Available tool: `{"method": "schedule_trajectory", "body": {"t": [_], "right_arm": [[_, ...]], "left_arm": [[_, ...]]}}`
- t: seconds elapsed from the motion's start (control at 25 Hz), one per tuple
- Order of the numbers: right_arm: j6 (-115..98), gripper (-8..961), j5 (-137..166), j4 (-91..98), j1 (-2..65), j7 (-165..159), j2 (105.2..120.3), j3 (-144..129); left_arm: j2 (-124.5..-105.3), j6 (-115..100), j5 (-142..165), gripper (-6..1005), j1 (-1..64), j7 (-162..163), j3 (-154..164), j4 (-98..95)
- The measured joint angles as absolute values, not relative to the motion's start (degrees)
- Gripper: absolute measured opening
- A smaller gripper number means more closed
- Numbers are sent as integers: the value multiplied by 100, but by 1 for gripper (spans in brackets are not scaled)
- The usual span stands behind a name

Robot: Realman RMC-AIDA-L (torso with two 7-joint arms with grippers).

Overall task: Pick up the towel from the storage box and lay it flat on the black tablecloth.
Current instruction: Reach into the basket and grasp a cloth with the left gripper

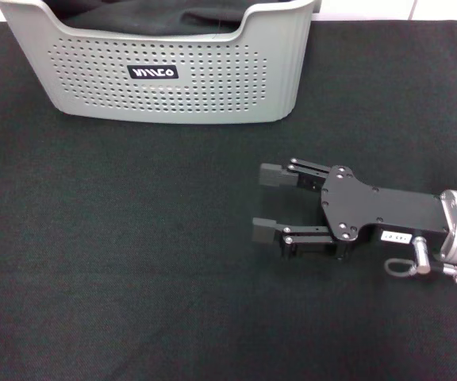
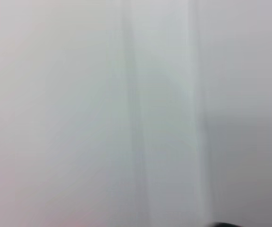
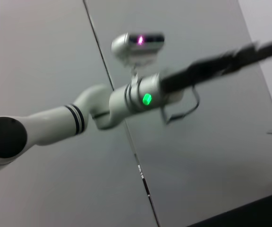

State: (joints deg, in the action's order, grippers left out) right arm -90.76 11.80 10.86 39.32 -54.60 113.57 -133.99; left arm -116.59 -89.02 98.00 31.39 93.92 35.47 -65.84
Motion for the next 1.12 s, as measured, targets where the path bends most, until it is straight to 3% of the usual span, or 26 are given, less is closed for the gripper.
{"method": "schedule_trajectory", "body": {"t": [0.08,0.16,0.44,0.96,1.04,1.12], "right_arm": [[-9067,857,1157,1069,3820,-5425,11406,-13397],[-9068,857,1156,1071,3728,-5379,11435,-13361],[-9116,858,1174,1110,3318,-5181,11473,-13048],[-9109,857,1190,1067,3281,-5125,11478,-12966],[-9117,857,1189,1070,3276,-5099,11479,-12965],[-9123,858,1185,1070,3257,-5082,11481,-12963]], "left_arm": [[-11878,-7976,10135,617,3283,9745,3696,-7094],[-11950,-7310,10469,617,3397,9919,3951,-7219],[-11952,-5871,11701,617,3781,10452,4934,-6838],[-11882,-6107,11849,617,3956,10706,4952,-6627],[-11875,-6138,11849,418,3965,10722,4953,-6615],[-11885,-6138,11811,352,3966,10724,4946,-6616]]}}
